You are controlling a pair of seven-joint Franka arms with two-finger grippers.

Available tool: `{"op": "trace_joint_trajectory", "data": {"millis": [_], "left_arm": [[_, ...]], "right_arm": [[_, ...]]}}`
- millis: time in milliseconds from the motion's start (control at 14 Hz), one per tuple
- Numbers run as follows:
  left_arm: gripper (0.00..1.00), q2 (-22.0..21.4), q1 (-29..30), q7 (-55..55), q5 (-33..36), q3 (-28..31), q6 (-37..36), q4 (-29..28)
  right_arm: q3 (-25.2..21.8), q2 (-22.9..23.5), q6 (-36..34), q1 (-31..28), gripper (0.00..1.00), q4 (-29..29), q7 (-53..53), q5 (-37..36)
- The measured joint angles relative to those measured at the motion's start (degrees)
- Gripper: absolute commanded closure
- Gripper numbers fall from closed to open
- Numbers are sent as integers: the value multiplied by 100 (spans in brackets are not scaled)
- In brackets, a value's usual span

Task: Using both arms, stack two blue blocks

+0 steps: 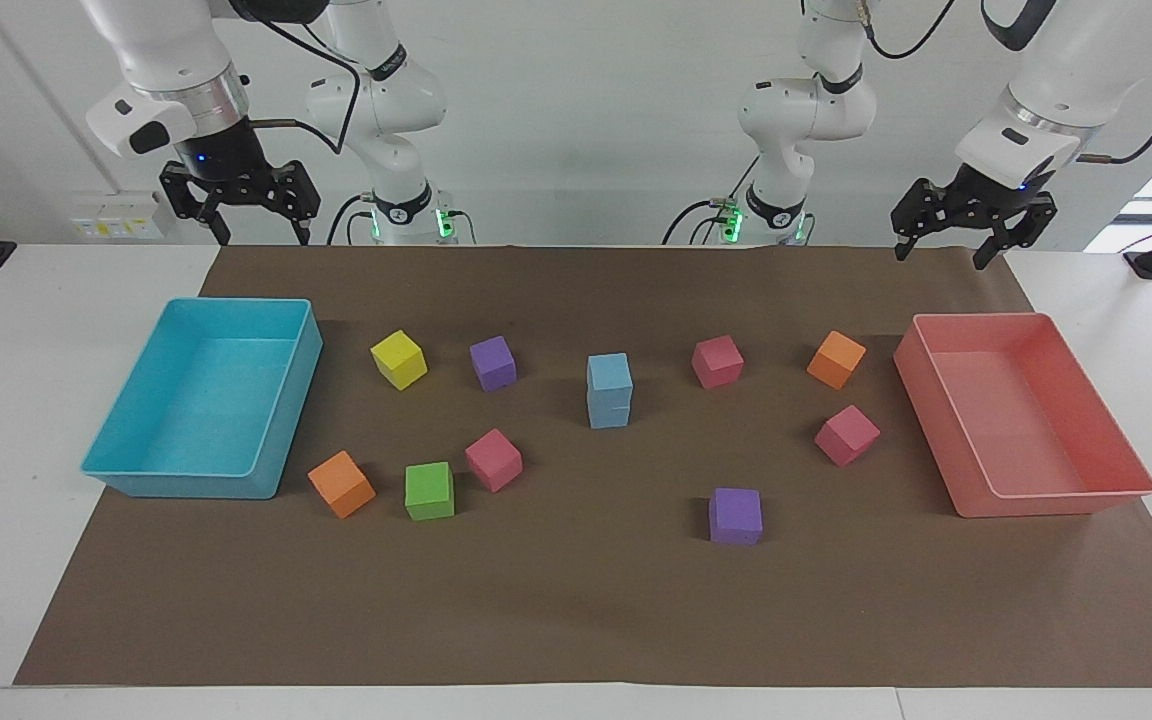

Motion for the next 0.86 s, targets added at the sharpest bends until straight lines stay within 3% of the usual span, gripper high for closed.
{"op": "trace_joint_trajectory", "data": {"millis": [855], "left_arm": [[0, 0, 0, 0, 0, -1, 0, 0]], "right_arm": [[-3, -16, -220, 1, 0, 128, 0, 0]]}}
